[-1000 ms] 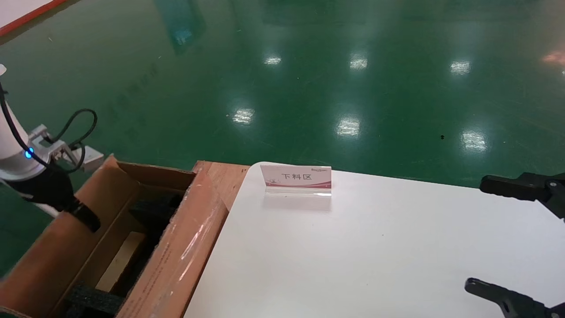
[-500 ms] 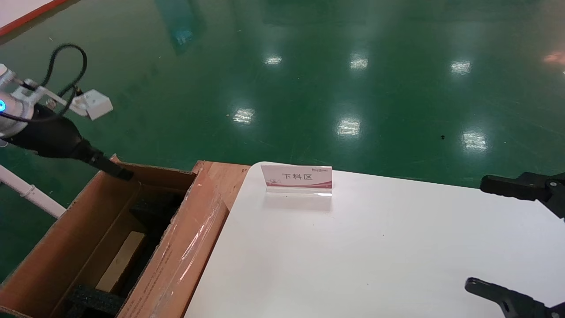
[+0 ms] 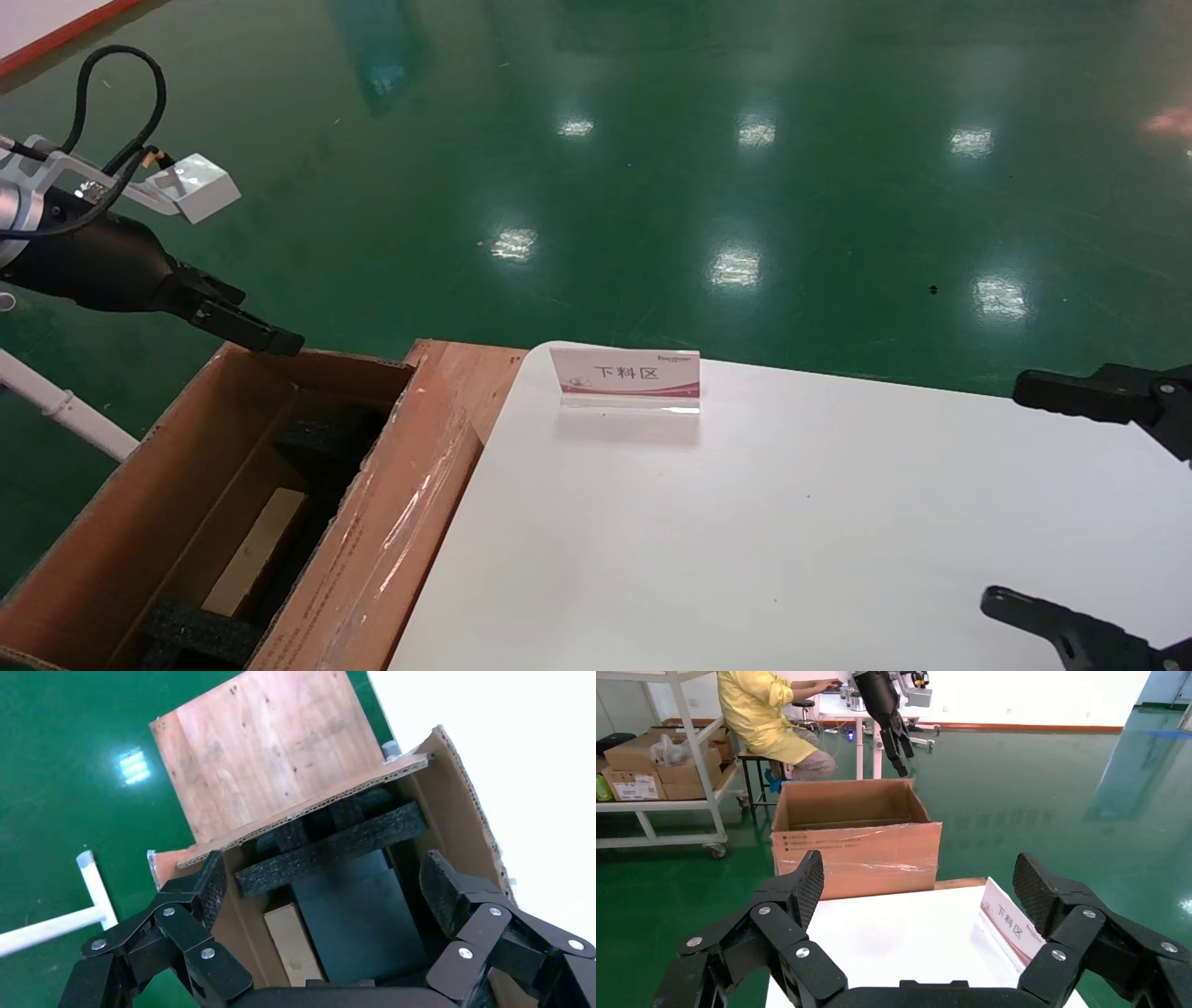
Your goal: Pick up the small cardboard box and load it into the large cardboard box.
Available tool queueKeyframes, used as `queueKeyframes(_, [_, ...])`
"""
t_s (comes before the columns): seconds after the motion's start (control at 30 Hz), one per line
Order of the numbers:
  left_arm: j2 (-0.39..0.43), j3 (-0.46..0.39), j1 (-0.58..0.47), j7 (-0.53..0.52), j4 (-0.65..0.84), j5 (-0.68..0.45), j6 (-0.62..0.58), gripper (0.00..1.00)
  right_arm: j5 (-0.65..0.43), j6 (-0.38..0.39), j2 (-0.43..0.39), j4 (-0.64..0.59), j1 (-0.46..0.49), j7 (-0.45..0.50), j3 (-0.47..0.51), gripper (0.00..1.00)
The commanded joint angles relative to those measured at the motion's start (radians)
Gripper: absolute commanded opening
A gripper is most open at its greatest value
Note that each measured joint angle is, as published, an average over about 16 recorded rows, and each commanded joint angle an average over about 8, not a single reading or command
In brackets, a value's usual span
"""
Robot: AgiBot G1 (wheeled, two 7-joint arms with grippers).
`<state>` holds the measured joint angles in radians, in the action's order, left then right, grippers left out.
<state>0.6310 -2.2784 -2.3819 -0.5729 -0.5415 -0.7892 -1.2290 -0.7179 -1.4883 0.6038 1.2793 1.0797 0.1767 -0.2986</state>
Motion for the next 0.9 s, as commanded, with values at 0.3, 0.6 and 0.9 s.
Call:
queueKeyframes(0.3, [-0.005, 0.290, 0.186, 0.056, -0.116, 0.006, -0.038, 1.00, 0.000, 0.000, 0.000, 0.000, 0.000, 0.000, 0.000, 1.00])
queueKeyframes(0.6, [-0.007, 0.604, 0.392, 0.116, -0.231, 0.016, -0.080, 1.00, 0.000, 0.000, 0.000, -0.001, 0.000, -0.001, -0.001, 1.00])
queueKeyframes(0.9, [-0.010, 0.917, 0.597, 0.177, -0.346, 0.026, -0.122, 1.00, -0.001, -0.001, 0.001, 0.000, 0.000, 0.001, 0.001, 1.00])
